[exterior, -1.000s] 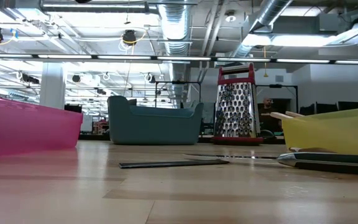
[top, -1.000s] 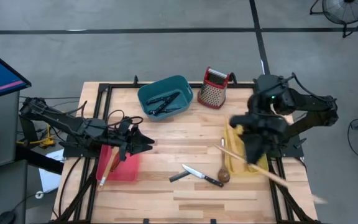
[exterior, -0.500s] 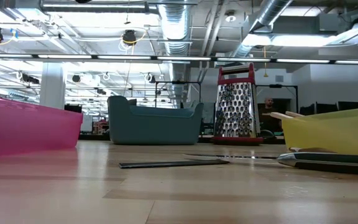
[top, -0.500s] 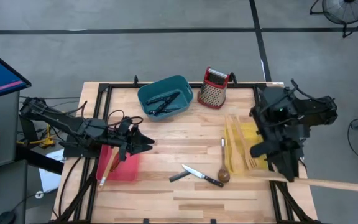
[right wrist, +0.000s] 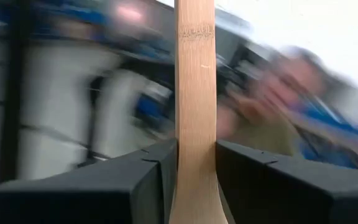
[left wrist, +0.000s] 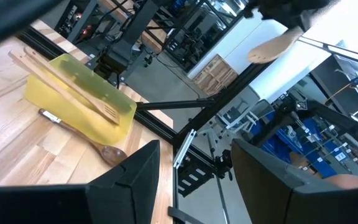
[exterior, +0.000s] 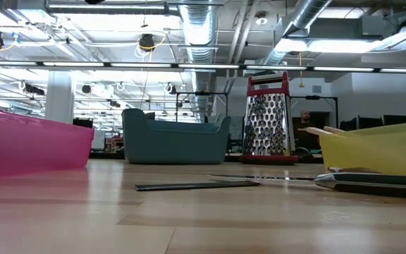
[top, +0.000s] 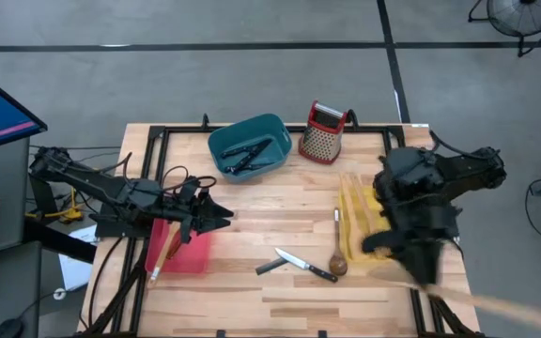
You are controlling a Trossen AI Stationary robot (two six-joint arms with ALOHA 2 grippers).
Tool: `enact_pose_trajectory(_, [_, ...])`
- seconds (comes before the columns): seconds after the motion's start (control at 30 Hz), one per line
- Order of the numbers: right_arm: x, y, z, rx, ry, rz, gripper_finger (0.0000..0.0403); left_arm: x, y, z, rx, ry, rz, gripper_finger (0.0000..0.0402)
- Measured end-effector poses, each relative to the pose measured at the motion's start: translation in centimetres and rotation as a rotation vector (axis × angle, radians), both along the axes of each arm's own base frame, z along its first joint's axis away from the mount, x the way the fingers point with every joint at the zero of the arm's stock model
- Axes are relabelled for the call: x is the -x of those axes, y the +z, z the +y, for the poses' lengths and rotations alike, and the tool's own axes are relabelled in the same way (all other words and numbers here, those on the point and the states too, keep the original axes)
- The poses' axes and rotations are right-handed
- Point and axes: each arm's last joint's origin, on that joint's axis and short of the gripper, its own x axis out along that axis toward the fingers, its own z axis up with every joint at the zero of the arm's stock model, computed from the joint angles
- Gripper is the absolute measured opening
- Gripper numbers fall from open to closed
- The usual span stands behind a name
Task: Pick & Place Kitchen Items
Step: Put the brown serving fork into the pink bin
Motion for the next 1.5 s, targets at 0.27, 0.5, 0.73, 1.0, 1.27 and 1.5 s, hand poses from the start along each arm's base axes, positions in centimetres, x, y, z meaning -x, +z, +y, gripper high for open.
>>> enact_pose_trajectory(0.27, [-6.6, -4.5, -2.4, 0.139, -1.002, 0.38, 0.0103, 0.0, 0.0, 0.0, -0.008, 0.001, -0.002, 0.0182])
enact_pose_trajectory(0.5, [-10.7, -8.0, -5.6, 0.248, -1.5, 0.451, 0.0103, 0.0, 0.0, 0.0, -0.033, 0.011, -0.004, 0.0182])
enact_pose_trajectory(0.73, [-11.9, -9.0, -5.9, 0.349, -1.664, 0.324, 0.0103, 0.0, 0.0, 0.3, -0.105, 0.103, -0.009, 0.0182])
enact_pose_trajectory(1.0, [-11.0, -8.5, -6.8, 0.497, -2.222, 0.169, 0.0103, 0.0, 0.0, 0.5, -0.277, 0.148, -0.013, 0.0182])
enact_pose_trajectory(1.27, [-9.4, -11.4, -8.5, 0.803, -2.328, 0.373, 0.0103, 0.0, 0.0, 0.7, -0.588, 0.204, 0.0, 0.0182])
enact_pose_trajectory(1.5, [-10.1, -14.5, -8.8, 0.841, -1.945, 0.781, 0.0103, -0.5, -0.6, 0.9, -0.906, 0.267, 0.08, 0.0186])
